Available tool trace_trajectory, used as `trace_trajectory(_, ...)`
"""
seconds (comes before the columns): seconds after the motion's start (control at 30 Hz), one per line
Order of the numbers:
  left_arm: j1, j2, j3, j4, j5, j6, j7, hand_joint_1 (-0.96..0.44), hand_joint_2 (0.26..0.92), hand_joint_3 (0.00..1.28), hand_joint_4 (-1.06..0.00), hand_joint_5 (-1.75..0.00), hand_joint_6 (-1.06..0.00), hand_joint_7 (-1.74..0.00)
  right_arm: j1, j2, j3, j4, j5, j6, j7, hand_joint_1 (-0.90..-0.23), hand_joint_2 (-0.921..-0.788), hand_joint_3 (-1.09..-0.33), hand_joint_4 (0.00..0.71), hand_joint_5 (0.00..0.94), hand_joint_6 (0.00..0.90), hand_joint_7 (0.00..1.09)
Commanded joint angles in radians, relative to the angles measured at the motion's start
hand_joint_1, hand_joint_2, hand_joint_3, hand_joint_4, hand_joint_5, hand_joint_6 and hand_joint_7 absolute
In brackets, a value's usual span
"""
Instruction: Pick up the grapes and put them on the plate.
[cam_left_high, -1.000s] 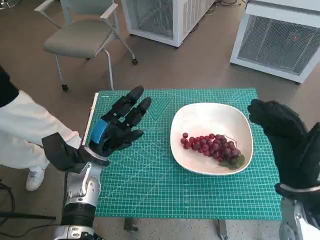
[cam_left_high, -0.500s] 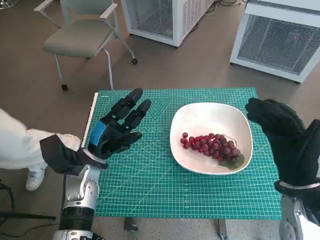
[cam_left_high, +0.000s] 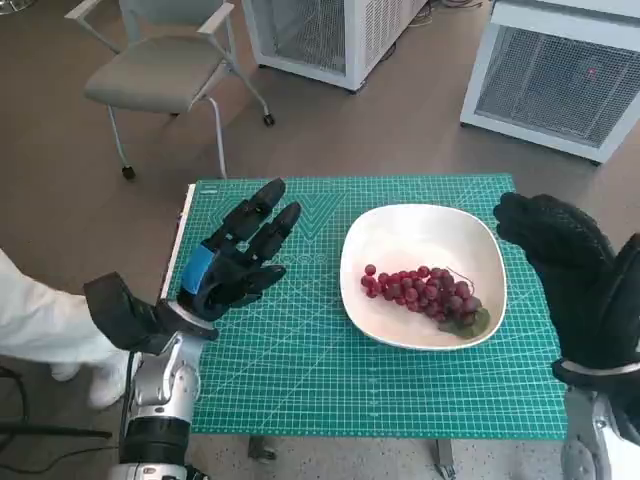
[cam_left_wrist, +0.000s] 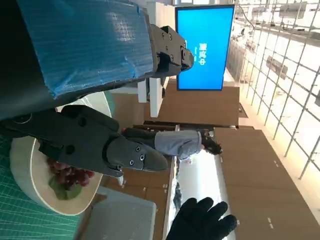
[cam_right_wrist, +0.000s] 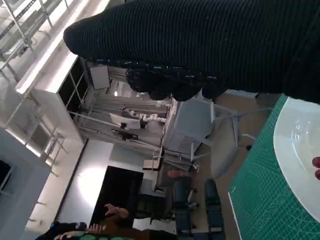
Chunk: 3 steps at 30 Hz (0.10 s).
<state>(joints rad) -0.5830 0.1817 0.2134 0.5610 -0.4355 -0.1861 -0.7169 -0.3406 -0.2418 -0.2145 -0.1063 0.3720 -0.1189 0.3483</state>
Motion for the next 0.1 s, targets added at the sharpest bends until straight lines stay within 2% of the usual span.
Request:
trace_trajectory(0.03,0.013,-0.008,0.000,-0.021,-0.002,-0.002,0.001,-0.42,0.919,0.08,-0.20,-0.01,-0.29,-0.01,0.010,-0.005,-0.001,-0.001,0.006,0.016,0.003,-0.567,-0.921,-0.543,0.469,0.064,0.103,0.72)
trace_trajectory(0.1,0.010,-0.010,0.000,-0.018,-0.003,-0.006,-0.003,-0.39,0.914,0.08,-0.20,-0.01,-0.30,-0.01,0.010,-0.004,0.000,-0.001,0.006,0.016,0.004,-0.567,-0.921,-0.543,0.469,0.064,0.103,0.72)
